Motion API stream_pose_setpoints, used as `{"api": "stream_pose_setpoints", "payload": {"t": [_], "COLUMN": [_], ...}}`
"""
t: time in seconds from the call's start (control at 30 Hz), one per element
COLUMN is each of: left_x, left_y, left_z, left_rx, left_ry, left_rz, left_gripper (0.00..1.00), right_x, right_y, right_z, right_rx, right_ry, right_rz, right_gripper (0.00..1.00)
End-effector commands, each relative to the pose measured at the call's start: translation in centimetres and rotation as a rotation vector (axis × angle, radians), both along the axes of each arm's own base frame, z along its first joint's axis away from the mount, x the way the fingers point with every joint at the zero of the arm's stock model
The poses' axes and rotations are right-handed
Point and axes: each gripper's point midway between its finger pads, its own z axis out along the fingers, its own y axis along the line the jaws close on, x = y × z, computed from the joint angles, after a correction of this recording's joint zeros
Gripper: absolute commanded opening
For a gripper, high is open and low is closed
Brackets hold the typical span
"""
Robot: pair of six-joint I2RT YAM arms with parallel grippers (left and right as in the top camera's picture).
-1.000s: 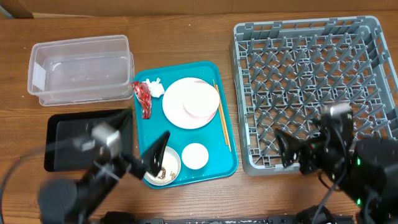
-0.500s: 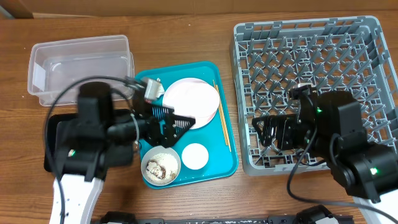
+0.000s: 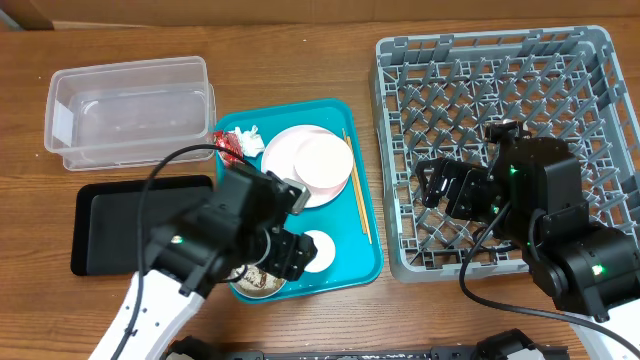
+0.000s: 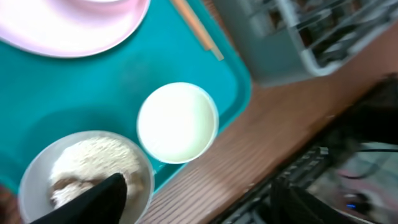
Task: Sort waste into correct bins and load items into the dishwasher
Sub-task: 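Reach the left gripper to the white cup and grasp it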
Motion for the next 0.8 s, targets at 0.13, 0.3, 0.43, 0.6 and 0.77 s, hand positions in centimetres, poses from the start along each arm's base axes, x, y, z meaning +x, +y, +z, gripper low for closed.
{"api": "stream_pose_setpoints", "payload": {"t": [0.13,0.3,0.43,0.6,0.77], "left_x": [1.2,1.6,1.4,0.8,2.5], "left_y": [0.3,0.2,-0.1,-0.6,-1.3], "left_z": [-4.3,-8.9,-11.5,-13.2,-10.5], "left_rx": [0.25,0.37,0.41,0.416,0.37], "left_ry": [0.043,0.173,0.255,0.336,0.292], "left_rz": [0.065,0.049,0.036,0.022,0.058], "left_gripper": [0.79,0.72,0.7,0.05,0.04], "right_x": [-0.1,-0.8,-1.0,-1.1,-0.9], "right_y": [-0.4,-0.7,-0.7,-0.8,-0.7], "right_z": [0.5,-0.3,-0.6,-0.6,-0.5], "right_rx": [0.001,-0.014,-0.019,-0.021,-0.017], "right_ry": [0.0,0.043,0.057,0.06,0.05], "right_rz": [-0.024,-0.023,-0.023,-0.024,-0.024], "right_gripper": [1.0,1.0,1.0,1.0,1.0]}}
